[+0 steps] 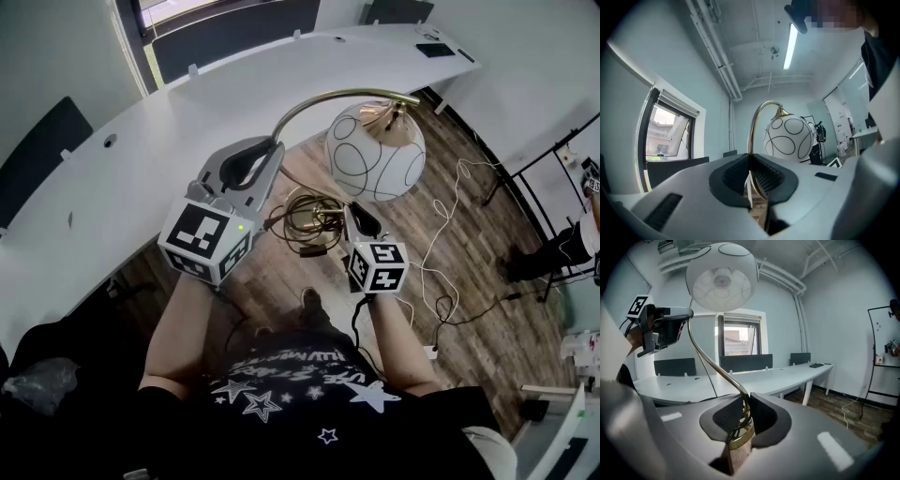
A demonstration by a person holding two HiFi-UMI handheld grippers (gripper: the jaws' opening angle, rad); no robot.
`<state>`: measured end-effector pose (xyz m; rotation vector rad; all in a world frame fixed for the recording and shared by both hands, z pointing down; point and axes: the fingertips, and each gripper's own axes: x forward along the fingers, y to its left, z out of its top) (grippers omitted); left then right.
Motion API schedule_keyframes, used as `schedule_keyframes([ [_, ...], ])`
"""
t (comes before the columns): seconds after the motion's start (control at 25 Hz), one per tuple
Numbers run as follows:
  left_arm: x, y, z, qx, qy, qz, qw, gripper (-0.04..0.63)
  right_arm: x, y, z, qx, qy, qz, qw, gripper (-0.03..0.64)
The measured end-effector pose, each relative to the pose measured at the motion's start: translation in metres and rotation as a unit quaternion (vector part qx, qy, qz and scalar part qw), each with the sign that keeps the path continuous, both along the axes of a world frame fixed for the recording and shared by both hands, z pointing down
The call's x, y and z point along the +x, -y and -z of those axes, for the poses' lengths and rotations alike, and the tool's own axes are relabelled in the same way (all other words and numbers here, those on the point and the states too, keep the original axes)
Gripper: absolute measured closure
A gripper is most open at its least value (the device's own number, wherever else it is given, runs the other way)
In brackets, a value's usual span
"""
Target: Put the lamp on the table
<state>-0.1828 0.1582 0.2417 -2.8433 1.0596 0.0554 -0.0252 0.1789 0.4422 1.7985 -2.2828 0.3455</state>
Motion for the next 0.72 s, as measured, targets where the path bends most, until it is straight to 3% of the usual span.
schedule_keyframes([
  [0.72, -0.008, -0.027, 0.001, 0.003, -0.002, -0.012, 0.9999, 0.563, -0.008, -0.029, 0.002, 0.004, 0.003, -0.014, 1.0, 0.572],
])
